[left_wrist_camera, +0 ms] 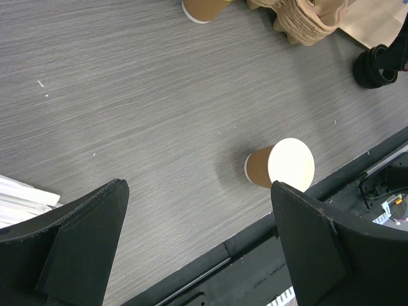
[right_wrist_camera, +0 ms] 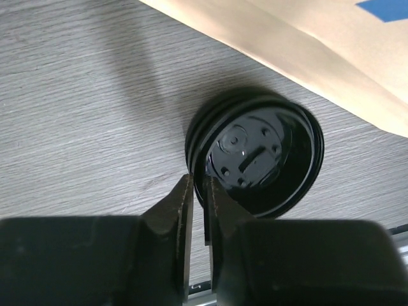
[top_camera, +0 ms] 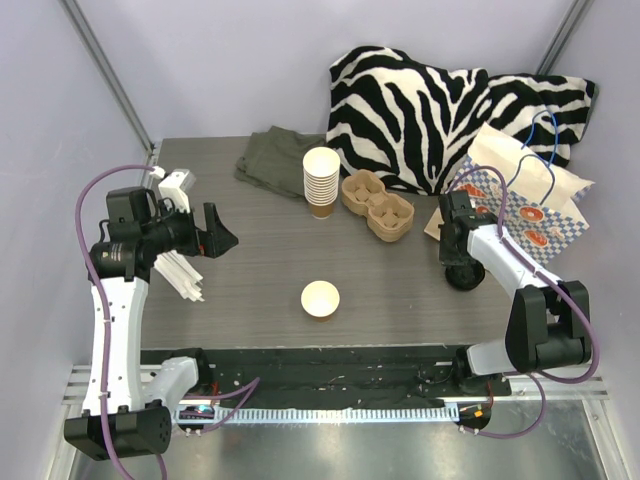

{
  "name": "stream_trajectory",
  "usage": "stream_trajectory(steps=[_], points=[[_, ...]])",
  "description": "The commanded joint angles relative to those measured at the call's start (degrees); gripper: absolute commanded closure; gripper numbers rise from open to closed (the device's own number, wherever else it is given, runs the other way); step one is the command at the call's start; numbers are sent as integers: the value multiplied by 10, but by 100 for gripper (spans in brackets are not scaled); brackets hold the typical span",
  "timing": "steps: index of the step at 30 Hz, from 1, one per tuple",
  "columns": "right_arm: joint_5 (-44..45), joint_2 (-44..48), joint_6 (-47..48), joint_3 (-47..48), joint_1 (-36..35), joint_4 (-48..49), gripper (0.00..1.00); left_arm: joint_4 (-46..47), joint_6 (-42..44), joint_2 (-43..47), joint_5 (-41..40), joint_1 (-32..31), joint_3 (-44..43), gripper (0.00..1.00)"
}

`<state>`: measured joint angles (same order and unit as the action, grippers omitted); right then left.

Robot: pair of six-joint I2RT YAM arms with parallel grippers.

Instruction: Pack the takeout coffee

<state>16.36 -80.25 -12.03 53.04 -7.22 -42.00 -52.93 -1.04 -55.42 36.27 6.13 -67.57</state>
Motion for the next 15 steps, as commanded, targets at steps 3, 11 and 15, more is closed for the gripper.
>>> stream_trajectory(steps=[3,11,15], points=[[-4,9,-3,18,5,12,92,22,1,5,9,4,-1,0],[-17,64,12,15,5,1,99,24,-1,1,13,4,-1,0],[-24,87,20,12,5,1,99,26,-4,0,17,5,-1,0]])
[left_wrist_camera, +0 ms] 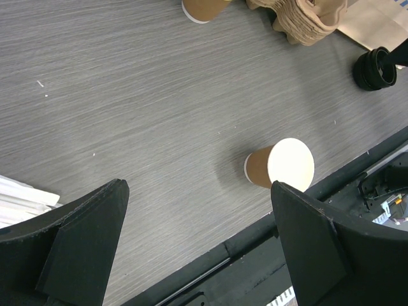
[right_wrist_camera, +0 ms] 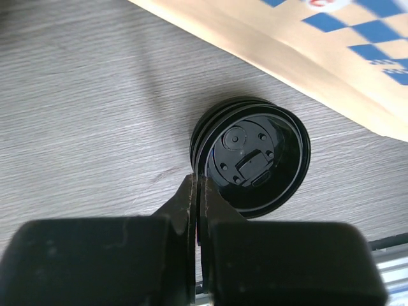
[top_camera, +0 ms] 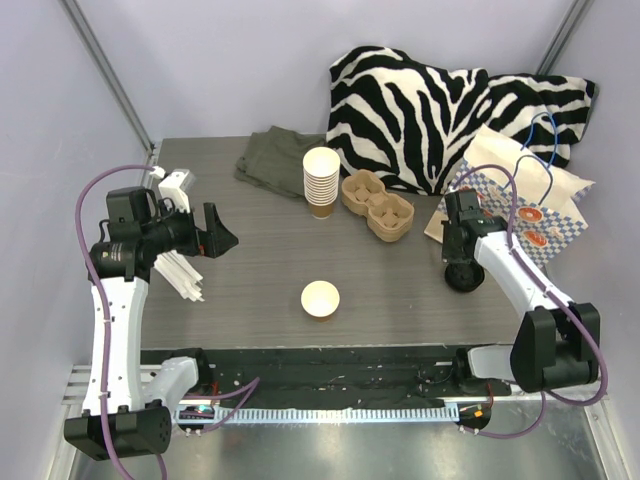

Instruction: Pack the takeout coffee

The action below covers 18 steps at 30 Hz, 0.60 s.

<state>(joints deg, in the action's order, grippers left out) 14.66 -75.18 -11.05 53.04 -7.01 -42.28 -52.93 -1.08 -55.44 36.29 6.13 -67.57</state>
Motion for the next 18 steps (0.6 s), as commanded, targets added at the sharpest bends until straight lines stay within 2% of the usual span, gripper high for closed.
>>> stream_trajectory(steps=[1,4,5,7,8,18], points=[[-7,41,12,11,3,4,99,26,-3,1,17,3,-1,0],[-7,40,17,9,3,2,99,26,-2,0,18,4,-2,0],[-10,35,22,10,2,1,96,27,-2,0,19,4,-2,0],[-11,11,20,17,3,-9,78,28,-3,-1,21,4,-3,0],[-13,3,19,19,2,-9,65,30,-4,-3,22,4,-4,0],[-8,-46,6,18,4,-3,62,33,-6,-1,22,3,-1,0]])
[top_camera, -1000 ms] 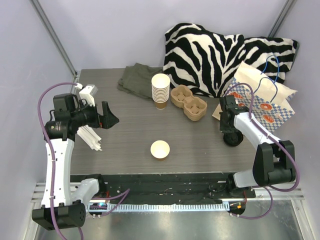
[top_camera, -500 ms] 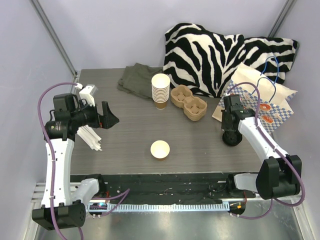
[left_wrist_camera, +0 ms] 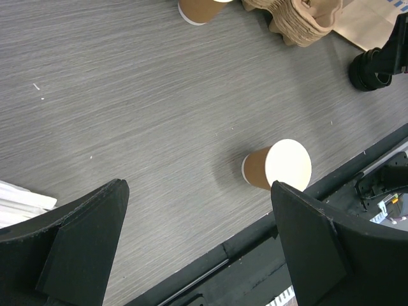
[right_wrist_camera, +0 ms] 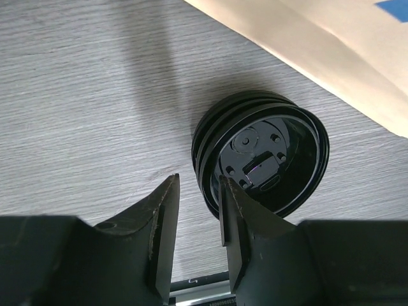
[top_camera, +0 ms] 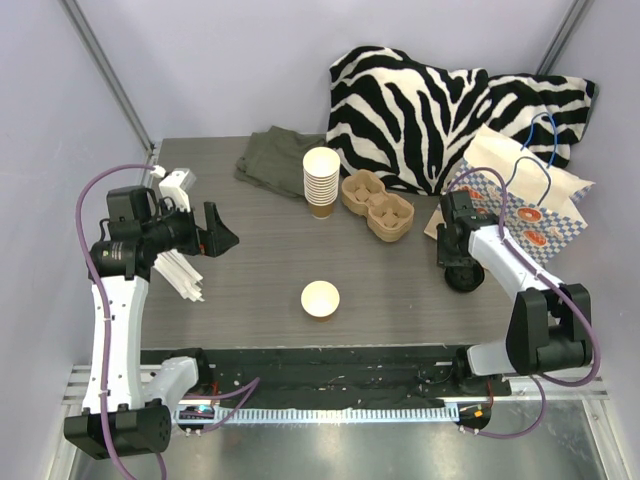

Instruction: Pack the takeout coffee

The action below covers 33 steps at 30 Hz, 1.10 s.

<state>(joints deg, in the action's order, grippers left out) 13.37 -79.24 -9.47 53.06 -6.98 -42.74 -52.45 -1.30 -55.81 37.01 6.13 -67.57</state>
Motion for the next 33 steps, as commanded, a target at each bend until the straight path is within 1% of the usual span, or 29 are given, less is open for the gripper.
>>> stream_trajectory(steps=[1,7,10,13,15,16,20,26,31,33], points=[[6,-7,-12,18,4,3,62,29,-5,3,16,4,0,0],[3,-21,-12,16,11,4,63,35,-6,0,16,4,3,0],[-1,-22,-12,18,14,3,70,35,-6,-3,16,4,2,0],[-4,-15,-11,20,14,2,82,35,-5,-4,15,4,2,0],[-4,-12,-10,21,14,-1,85,36,-6,-3,16,4,4,0],[-4,-7,-10,23,14,-2,89,38,-6,-3,17,4,4,0],[-11,2,-8,35,14,-12,99,38,-6,-4,17,3,4,0],[-50,24,-16,48,14,-21,99,46,-18,-5,24,3,8,0],[-60,30,-15,48,14,-20,99,59,-36,-7,46,3,15,0],[-68,35,-12,49,14,-20,99,68,-54,-4,67,1,25,0]])
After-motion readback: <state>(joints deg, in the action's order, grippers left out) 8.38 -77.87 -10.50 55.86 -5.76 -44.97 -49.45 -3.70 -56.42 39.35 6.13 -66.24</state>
